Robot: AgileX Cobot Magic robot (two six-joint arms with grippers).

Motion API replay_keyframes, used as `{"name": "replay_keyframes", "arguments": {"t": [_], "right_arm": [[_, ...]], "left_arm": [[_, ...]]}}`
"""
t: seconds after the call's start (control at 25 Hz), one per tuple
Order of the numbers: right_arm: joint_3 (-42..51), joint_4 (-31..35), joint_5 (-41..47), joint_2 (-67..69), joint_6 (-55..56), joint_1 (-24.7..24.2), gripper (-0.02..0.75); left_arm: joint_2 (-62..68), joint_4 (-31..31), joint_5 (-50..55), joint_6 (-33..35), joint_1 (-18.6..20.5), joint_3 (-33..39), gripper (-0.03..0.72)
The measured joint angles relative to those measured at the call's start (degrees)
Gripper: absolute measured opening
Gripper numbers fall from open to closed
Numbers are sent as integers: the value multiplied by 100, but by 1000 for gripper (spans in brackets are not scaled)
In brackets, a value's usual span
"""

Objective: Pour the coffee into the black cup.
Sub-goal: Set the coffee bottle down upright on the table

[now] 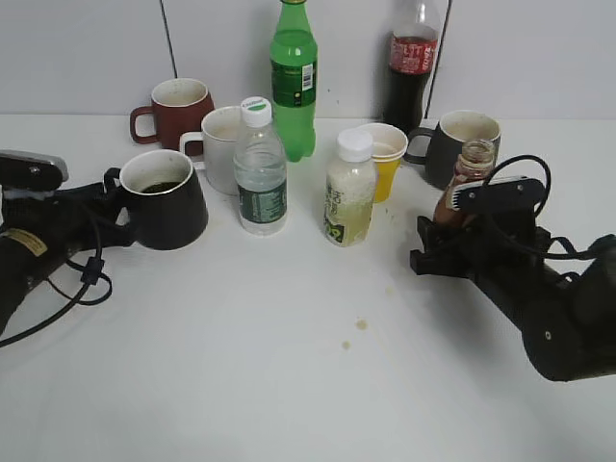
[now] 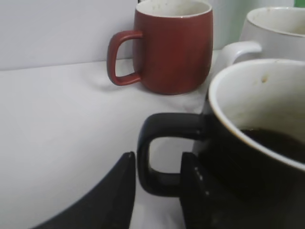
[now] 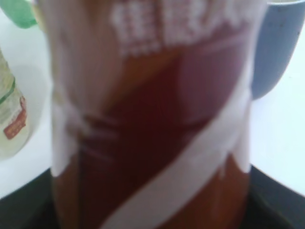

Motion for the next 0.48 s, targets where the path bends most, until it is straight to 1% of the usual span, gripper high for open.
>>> {"name": "replay_keyframes", "arguments": {"t": [0.16,0.32,0.4,0.48], "right_arm": [[-272,11,14,162,153,0,503],[-338,17,143,202,228,0,505],[-338,39,232,202,244,0,554],[-338,175,579,202,244,0,600]], "left_arm": [[-212,0,-12,-1,0,315,254],[-524,0,-12,-12,0,699,254],[-765,-10,-6,-12,0,891,254],[-1124,-138,117,-18,0,1001,254]]}}
